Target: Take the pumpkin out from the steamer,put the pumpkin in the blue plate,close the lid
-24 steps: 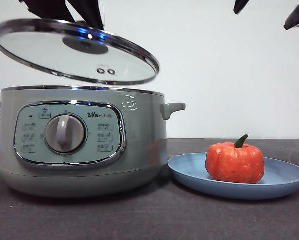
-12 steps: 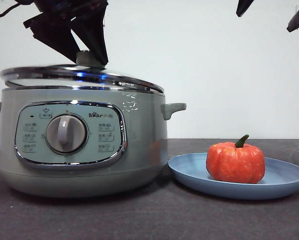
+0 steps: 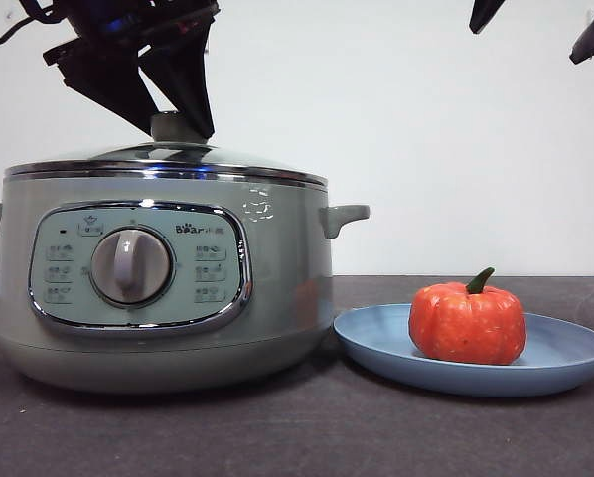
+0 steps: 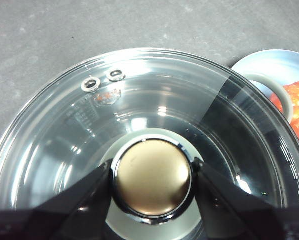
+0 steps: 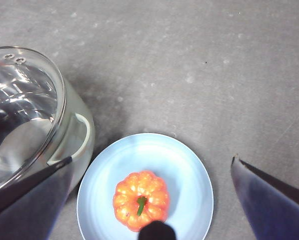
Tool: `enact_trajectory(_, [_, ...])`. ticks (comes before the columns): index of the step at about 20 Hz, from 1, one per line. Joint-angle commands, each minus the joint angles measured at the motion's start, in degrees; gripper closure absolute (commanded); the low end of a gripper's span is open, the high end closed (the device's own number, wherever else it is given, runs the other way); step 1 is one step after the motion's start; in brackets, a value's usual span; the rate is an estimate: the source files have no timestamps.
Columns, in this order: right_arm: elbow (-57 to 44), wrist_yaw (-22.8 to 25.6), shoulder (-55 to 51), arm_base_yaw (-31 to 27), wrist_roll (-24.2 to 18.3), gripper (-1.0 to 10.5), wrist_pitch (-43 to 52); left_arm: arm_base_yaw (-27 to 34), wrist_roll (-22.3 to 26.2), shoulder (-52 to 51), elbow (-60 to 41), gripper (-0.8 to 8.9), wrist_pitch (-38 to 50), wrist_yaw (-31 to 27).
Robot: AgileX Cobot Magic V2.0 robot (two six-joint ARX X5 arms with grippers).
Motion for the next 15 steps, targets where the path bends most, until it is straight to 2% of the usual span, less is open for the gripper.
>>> enact_trajectory(1, [-0.3,0.1,0.0,0.0,0.5,3.5,0.3,0.4,0.7,0.1,-0.9,3.42,-0.8,-1.2])
enact_trajectory(6, [-0.3,-0.3,0.0,0.0,0.5,3.5,0.3,0.7,0.7,-1.3,0.6,3.42,-1.7,-1.3])
enact_trajectory(11, [-0.3,-0.3,-1.6,0.0,-0.8,3.5,0.3,0.6,0.4,-8.9,1.5,3.52,-5.1,-1.8])
enact_trajectory(12, [-0.3,-0.3,-2.3,0.0,-1.2,3.9,0.3,0.6,0.3,-11.0,1.5,3.91,-6.4,-2.6])
enact_trajectory(13, [-0.3,-0.3,-3.3,0.0,-1.9,5.0,0.3,0.6,0.3,-13.3,1.5,4.81,-7.8,-3.5])
enact_trajectory(15, [-0.4,-0.3,-5.6,0.0,-3.2,8.3,0.5,0.6,0.8,-18.1,1.5,7.65,-10.1,-4.3])
